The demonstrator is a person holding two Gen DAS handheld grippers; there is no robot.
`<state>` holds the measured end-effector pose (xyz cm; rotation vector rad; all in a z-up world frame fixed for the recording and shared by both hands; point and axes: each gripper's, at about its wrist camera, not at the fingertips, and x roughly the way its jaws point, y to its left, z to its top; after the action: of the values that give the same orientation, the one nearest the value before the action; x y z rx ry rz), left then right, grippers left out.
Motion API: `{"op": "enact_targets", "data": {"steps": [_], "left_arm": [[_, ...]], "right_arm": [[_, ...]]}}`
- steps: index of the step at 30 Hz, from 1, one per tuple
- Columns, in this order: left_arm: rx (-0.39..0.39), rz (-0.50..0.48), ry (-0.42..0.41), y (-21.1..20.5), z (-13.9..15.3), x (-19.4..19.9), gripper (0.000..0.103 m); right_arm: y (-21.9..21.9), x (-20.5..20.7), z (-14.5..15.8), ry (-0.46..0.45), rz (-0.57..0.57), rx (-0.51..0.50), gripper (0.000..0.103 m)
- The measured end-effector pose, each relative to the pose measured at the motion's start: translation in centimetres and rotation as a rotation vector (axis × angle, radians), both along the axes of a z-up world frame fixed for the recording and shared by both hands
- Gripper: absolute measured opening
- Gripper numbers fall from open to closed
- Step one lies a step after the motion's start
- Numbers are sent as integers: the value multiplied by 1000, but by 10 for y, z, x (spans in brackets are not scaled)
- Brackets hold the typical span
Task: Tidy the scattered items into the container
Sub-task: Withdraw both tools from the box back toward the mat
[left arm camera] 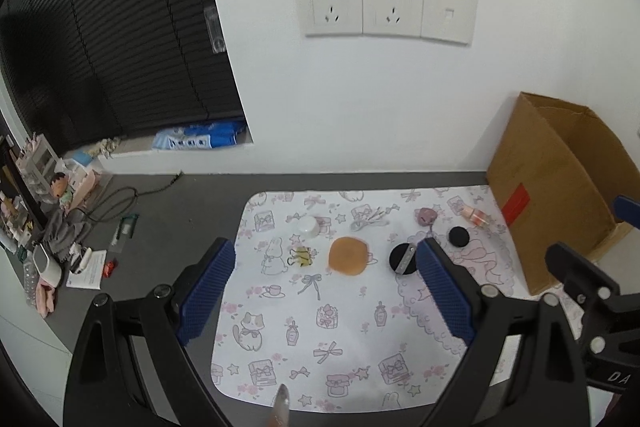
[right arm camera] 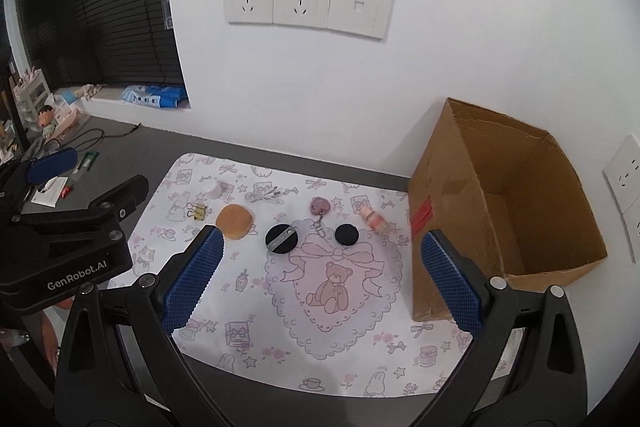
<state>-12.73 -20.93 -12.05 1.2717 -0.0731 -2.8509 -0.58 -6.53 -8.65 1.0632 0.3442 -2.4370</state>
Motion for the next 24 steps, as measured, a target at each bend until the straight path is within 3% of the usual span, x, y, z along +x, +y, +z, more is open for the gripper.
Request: {"op": "enact_targets", "data": {"steps": [13, 24], "left_arm": [[17, -31, -33, -10, -66, -44, 91], [9, -37, -140, -10, -154, -87, 91]], "right_arm": [[-28, -39, -56, -47, 16, 27, 100], [-53, -78, -142, -132, 33, 68, 100]]}}
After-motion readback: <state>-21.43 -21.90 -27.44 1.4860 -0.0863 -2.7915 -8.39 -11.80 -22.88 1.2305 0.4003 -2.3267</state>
